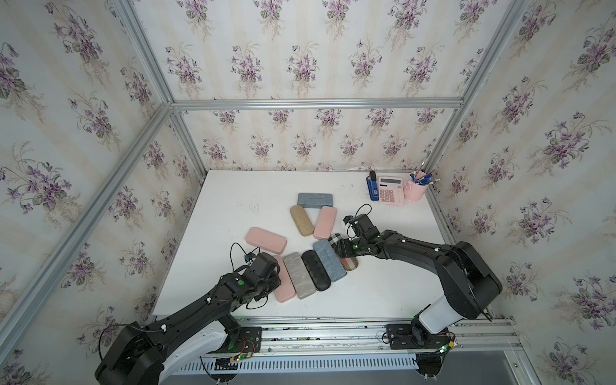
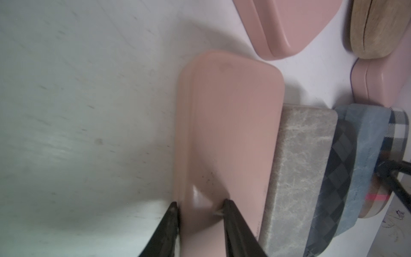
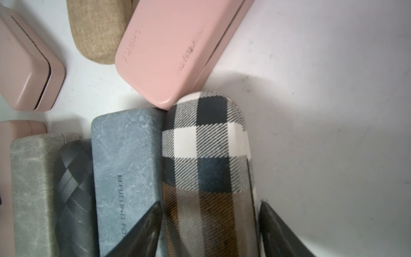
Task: Close the glasses case
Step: Move the glasses case to the center of the board.
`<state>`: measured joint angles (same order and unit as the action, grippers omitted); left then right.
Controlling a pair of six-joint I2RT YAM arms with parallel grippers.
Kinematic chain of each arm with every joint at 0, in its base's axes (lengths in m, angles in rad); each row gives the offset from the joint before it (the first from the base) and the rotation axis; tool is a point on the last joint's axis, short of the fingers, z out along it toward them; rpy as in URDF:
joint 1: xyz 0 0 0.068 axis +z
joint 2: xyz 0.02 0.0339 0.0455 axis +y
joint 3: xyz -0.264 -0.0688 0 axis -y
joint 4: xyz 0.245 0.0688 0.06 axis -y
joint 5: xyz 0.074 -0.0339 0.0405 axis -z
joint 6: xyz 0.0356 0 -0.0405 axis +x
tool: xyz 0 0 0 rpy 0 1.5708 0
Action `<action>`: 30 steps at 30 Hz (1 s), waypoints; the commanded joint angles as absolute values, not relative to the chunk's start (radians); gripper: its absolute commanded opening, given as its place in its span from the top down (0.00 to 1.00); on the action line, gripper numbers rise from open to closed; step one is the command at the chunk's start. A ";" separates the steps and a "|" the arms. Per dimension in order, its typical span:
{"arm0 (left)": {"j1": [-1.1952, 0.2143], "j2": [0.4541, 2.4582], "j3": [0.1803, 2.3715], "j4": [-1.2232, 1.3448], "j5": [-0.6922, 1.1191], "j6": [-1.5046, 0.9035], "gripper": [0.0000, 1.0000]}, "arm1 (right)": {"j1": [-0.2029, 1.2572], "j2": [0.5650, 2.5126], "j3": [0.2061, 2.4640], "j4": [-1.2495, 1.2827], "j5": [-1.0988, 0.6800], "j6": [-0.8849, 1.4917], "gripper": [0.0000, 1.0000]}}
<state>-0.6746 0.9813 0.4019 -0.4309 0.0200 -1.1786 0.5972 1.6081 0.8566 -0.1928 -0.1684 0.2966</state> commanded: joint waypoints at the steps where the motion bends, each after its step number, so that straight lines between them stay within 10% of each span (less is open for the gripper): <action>1: -0.731 1.034 0.423 -0.372 0.146 -1.215 0.65 | 0.586 1.631 0.903 -0.225 -0.319 0.212 0.32; 30: -1.100 1.497 0.660 -0.119 0.118 -1.307 0.63 | 0.329 1.769 1.186 -0.371 -0.489 0.113 0.20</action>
